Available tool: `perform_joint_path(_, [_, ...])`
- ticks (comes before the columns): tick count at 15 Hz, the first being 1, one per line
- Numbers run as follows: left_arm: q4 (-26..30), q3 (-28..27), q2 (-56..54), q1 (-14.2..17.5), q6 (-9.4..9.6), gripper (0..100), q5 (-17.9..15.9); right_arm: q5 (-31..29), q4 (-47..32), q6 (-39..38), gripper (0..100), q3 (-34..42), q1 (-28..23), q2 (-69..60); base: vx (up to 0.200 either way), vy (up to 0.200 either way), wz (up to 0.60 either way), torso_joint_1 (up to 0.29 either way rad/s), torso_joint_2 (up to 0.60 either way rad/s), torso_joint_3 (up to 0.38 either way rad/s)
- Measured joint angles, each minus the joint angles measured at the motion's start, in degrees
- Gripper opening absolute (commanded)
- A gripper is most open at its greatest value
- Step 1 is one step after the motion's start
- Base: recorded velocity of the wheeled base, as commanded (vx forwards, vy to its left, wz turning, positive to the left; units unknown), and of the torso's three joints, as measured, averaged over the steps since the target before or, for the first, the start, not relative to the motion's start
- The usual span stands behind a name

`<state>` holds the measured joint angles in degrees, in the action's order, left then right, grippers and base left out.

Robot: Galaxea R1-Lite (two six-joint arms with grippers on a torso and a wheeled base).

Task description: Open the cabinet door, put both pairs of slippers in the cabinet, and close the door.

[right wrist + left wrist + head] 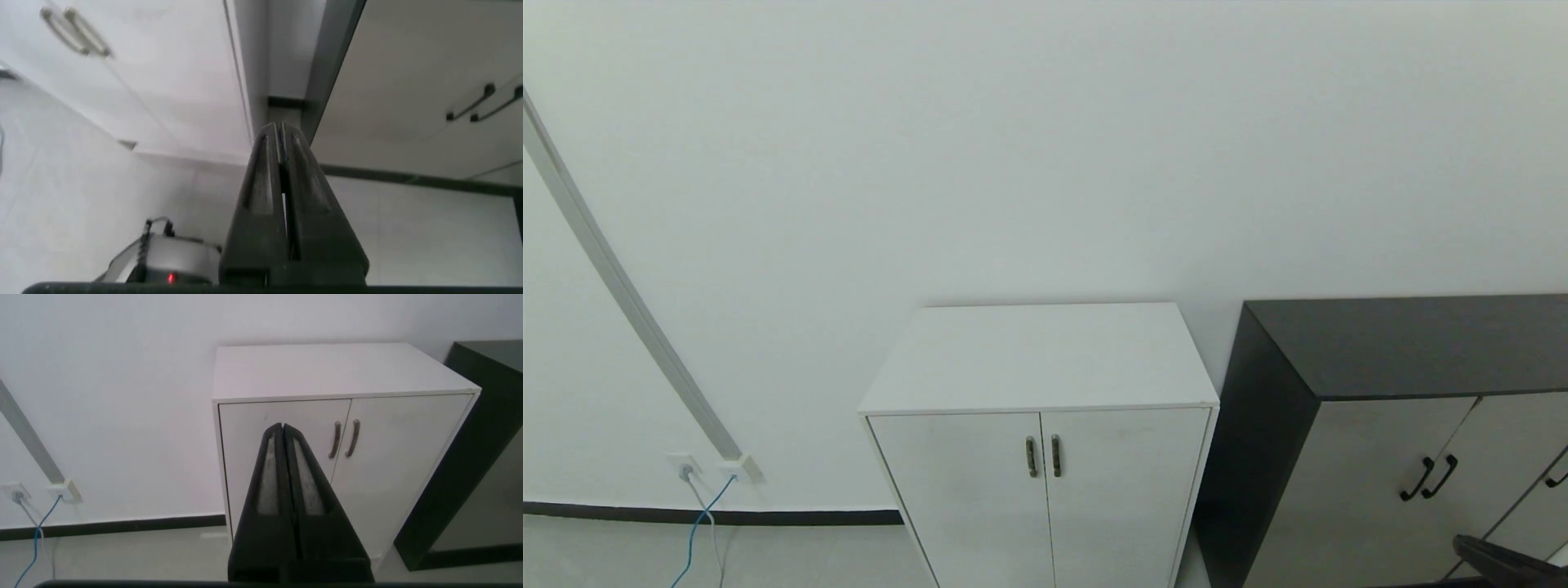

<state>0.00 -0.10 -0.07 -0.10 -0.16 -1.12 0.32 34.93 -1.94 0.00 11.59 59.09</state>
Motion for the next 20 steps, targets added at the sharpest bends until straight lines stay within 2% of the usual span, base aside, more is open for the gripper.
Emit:
perform_joint_path(7, [0.00, 0.00, 0.00, 0.00, 0.02, 0, 0.01, 6.66, -28.31, 1.91, 0, 0.00, 0.54, -27.39, 0.000, 0.000, 0.00, 0.000, 0.00, 0.000])
perform_joint_path(9, [0.02, 0.00, 0.00, 0.02, 0.00, 0, 0.01, 6.92, -32.33, 3.00, 0, 0.00, 0.76, -32.31, 0.000, 0.000, 0.00, 0.000, 0.00, 0.000])
perform_joint_path(13, [0.00, 0.00, 0.00, 0.00, -0.06, 0, 0.04, 1.93, -33.60, 3.46, 0, -0.10, 0.48, -37.79, 0.000, 0.000, 0.00, 0.000, 0.00, 0.000])
perform_joint_path(17, [0.00, 0.00, 0.00, 0.00, -0.06, 0, 0.48, 0.66, -35.08, 3.19, 0, 0.00, 0.65, -44.35, 0.000, 0.000, 0.00, 0.000, 0.00, 0.000])
perform_joint_path(20, [0.00, 0.00, 0.00, 0.00, -0.16, 0, 0.59, -0.07, -35.11, 3.33, 0, -0.02, -4.71, -48.26, 0.000, 0.000, 0.00, 0.000, 0.00, 0.000])
